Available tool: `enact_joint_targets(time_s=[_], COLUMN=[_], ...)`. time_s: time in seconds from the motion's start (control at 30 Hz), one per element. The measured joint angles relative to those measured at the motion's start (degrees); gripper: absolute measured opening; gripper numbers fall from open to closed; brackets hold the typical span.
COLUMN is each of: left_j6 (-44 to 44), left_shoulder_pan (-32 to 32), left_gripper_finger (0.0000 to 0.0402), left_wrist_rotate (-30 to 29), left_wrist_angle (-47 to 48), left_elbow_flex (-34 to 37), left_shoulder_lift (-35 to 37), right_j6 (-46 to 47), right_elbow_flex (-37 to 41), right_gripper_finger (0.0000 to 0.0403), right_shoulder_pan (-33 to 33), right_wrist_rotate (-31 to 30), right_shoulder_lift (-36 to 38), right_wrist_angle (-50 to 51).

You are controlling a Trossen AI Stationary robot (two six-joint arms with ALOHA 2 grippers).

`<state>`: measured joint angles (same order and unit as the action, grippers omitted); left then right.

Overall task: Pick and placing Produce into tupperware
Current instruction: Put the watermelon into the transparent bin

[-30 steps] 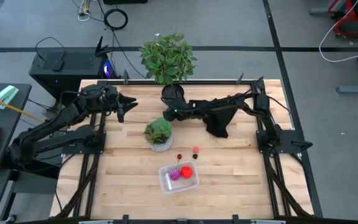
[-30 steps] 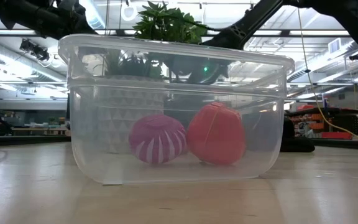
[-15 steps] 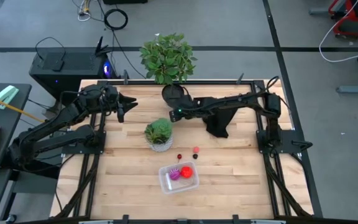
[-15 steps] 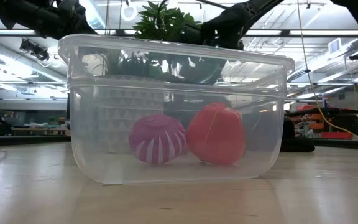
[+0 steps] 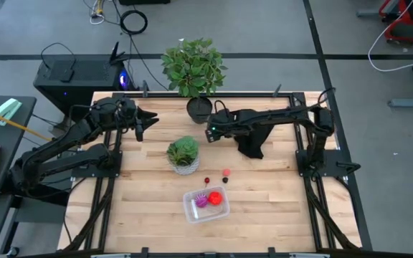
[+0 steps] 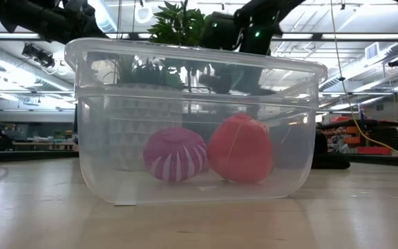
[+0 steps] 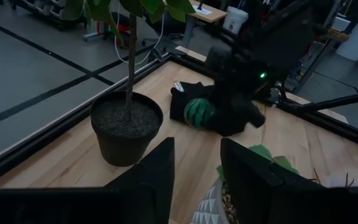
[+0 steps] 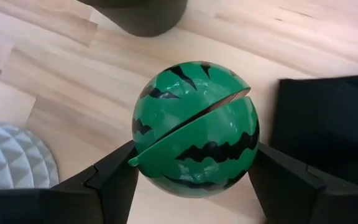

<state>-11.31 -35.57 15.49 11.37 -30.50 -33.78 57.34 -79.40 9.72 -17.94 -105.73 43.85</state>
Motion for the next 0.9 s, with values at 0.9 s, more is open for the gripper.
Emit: enact_joint_targets(time_s=[0.9], left_j6=[0.0], left_shoulder_pan=[0.0], left_gripper_finger=[0.0140], left_wrist_rotate=[0.0], left_wrist_angle=[-0.4], left_elbow_flex=[0.0], left_shoulder_lift=[0.0], right_j6=[11.4], right_elbow_flex=[0.0], right_gripper_finger=[0.0280], right_shoulder_pan=[-24.3], right_wrist_rotate=[10.5], right_shoulder_lift=[32.8], right_wrist_angle=[-6.2])
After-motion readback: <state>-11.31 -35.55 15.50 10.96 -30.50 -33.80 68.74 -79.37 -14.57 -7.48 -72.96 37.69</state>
